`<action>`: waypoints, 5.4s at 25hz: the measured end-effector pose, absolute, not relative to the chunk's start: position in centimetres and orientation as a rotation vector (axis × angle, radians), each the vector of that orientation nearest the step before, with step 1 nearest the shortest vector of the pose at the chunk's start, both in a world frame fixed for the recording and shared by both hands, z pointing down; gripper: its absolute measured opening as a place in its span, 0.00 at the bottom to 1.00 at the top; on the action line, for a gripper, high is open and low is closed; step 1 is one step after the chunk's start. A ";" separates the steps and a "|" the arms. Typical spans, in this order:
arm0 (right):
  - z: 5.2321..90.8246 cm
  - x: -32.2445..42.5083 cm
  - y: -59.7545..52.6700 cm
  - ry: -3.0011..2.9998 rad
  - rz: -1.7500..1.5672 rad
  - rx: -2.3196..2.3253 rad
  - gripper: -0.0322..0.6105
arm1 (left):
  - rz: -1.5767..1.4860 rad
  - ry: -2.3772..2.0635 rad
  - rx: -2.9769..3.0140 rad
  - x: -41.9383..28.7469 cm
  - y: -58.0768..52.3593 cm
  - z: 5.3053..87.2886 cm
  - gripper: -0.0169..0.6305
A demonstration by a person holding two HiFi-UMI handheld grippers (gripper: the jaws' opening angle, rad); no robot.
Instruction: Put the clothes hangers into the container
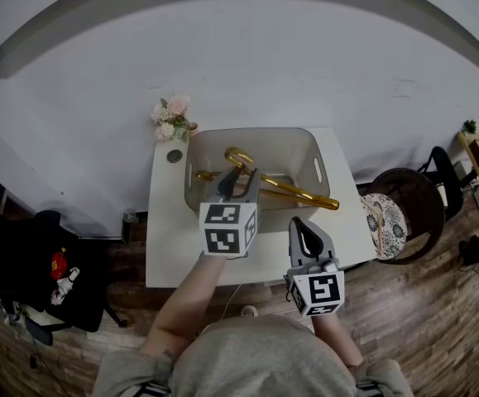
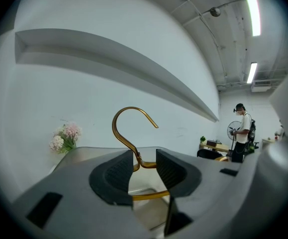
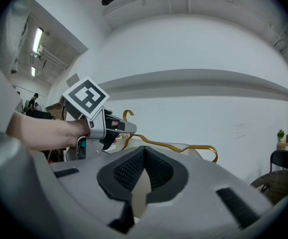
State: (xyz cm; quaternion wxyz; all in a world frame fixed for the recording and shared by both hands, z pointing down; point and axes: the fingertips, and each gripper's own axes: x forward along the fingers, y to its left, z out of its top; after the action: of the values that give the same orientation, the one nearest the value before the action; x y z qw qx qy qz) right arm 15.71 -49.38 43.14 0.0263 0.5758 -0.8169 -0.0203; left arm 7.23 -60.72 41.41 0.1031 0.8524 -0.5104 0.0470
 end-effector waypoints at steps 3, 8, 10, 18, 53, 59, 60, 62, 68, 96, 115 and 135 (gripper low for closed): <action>43.2 15.5 -49.1 -2.525 -0.034 1.770 0.05 | 0.174 -1.500 2.512 7.2 -60.3 41.7 0.25; 43.0 15.1 -48.7 -2.534 -0.052 1.775 0.05 | 0.245 -1.478 2.509 7.0 -59.5 42.3 0.33; 42.8 14.8 -48.5 -2.539 -0.063 1.776 0.05 | 0.253 -1.475 2.499 6.7 -59.1 42.6 0.35; 43.1 13.4 -46.8 -2.546 -0.017 1.755 0.05 | 0.262 -1.489 2.469 4.9 -57.2 43.2 0.36; 41.4 7.3 -32.9 -2.515 -0.092 1.791 0.05 | 0.214 -1.519 2.455 -2.9 -42.5 42.5 0.36; 41.6 5.8 -28.7 -2.498 -0.103 1.817 0.05 | 0.180 -1.531 2.462 -5.0 -38.0 42.4 0.31; 41.6 5.6 -27.9 -2.495 -0.104 1.820 0.05 | 0.174 -1.534 2.462 -5.4 -37.1 42.4 0.30; 41.7 5.1 -26.4 -2.486 -0.102 1.823 0.05 | 0.163 -1.540 2.459 -6.1 -35.4 42.4 0.27; 41.9 3.4 -21.9 -2.469 -0.087 1.818 0.05 | 0.141 -1.579 2.440 -8.6 -30.5 42.7 0.16; 43.8 0.0 -7.9 -2.496 -0.043 1.756 0.05 | 0.120 -1.597 2.453 -13.0 -12.0 45.2 0.07; 44.8 -0.9 -7.0 -2.490 -0.002 1.729 0.05 | 0.091 -1.619 2.443 -14.8 -10.0 45.9 0.06; 45.1 0.2 -8.5 -2.488 0.024 1.731 0.05 | 0.083 -1.616 2.436 -13.9 -11.2 46.0 0.06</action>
State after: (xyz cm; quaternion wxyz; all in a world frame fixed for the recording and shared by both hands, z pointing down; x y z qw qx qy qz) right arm 0.23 -8.48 45.09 0.0552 0.5701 -0.8197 0.0078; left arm -13.95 -11.22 45.98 0.1084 0.8281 -0.5493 0.0281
